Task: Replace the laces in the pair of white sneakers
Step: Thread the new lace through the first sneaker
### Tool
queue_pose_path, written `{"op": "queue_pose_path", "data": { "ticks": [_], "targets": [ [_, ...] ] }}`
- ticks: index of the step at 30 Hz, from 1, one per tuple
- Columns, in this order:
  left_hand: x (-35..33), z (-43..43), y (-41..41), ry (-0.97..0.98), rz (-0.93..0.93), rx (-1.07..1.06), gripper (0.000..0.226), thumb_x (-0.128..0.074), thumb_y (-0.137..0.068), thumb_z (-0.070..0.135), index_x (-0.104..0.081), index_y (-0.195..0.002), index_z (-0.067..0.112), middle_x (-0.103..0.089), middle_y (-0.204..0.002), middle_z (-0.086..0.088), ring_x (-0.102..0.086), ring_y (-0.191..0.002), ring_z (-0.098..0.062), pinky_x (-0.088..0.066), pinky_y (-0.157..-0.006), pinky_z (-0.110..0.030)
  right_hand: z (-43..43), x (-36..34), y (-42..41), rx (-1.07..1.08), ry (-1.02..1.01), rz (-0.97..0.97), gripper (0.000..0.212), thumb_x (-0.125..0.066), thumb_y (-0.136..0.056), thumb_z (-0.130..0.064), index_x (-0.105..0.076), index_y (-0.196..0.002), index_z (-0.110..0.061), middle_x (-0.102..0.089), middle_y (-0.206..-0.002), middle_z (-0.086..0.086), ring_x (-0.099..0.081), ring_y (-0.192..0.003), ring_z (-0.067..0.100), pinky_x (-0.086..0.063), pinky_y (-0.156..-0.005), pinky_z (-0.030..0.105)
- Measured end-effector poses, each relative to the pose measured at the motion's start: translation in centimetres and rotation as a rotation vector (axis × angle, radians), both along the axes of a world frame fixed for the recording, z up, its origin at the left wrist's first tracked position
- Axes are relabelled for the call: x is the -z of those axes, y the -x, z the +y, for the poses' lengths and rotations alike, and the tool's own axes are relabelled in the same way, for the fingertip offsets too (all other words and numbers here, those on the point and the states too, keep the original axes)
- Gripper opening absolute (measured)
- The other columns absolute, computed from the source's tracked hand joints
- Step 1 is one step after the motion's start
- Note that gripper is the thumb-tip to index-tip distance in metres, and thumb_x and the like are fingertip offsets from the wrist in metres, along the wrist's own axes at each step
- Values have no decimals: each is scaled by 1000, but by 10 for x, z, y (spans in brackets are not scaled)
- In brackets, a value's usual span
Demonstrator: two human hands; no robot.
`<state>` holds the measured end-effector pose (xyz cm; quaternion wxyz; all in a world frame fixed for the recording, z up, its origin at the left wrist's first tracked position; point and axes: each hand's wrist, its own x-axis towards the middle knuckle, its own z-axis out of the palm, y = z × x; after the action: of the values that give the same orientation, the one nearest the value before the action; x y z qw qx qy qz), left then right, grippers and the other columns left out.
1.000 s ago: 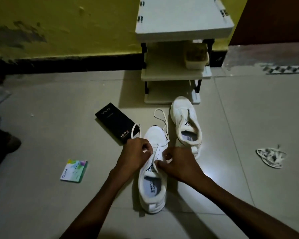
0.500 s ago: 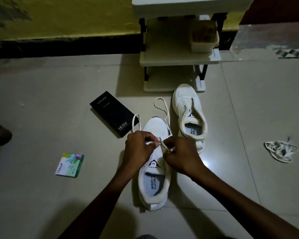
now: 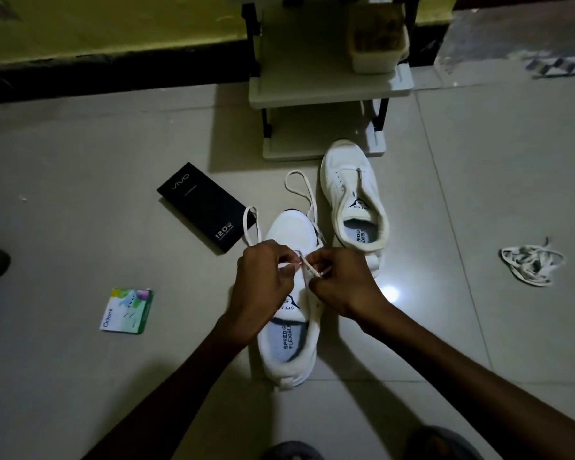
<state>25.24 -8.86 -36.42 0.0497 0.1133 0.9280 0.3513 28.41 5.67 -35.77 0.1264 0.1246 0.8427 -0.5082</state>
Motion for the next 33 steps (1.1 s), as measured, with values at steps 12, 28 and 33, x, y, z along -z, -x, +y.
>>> {"op": "queue_pose_path", "data": {
  "ticks": [12, 28, 33],
  "targets": [
    [2, -9, -3, -90, 63, 108, 13, -71, -79, 8, -77, -91, 10, -73, -92, -3, -68, -86, -16, -55, -79, -36, -7, 0, -6, 72, -31, 71, 11, -66, -74, -1, -73, -79, -7, -71, -73, 5, -67, -72, 21, -56, -68, 43],
    [9, -13, 8, -215, -105, 60, 7, -75, -79, 9, -78, -82, 14, -74, -82, 6, -68, -80, -3, -53, -80, -20, -9, -4, -10, 255, 245, -61, 45, -44, -75, 16, -74, -88, -14, -71, -76, 2, -63, -65, 6, -49, -57, 18],
    [4, -7, 4, -142, -64, 27, 6, -73, -81, 13, -77, -84, 15, -74, -85, 5, -68, -81, -8, -55, -83, -31, -10, -1, -11, 237, 213, -52, 37, -52, -80, 12, -76, -90, -15, -72, -76, 1, -62, -64, 5, -48, -56, 18]
  ]
}}
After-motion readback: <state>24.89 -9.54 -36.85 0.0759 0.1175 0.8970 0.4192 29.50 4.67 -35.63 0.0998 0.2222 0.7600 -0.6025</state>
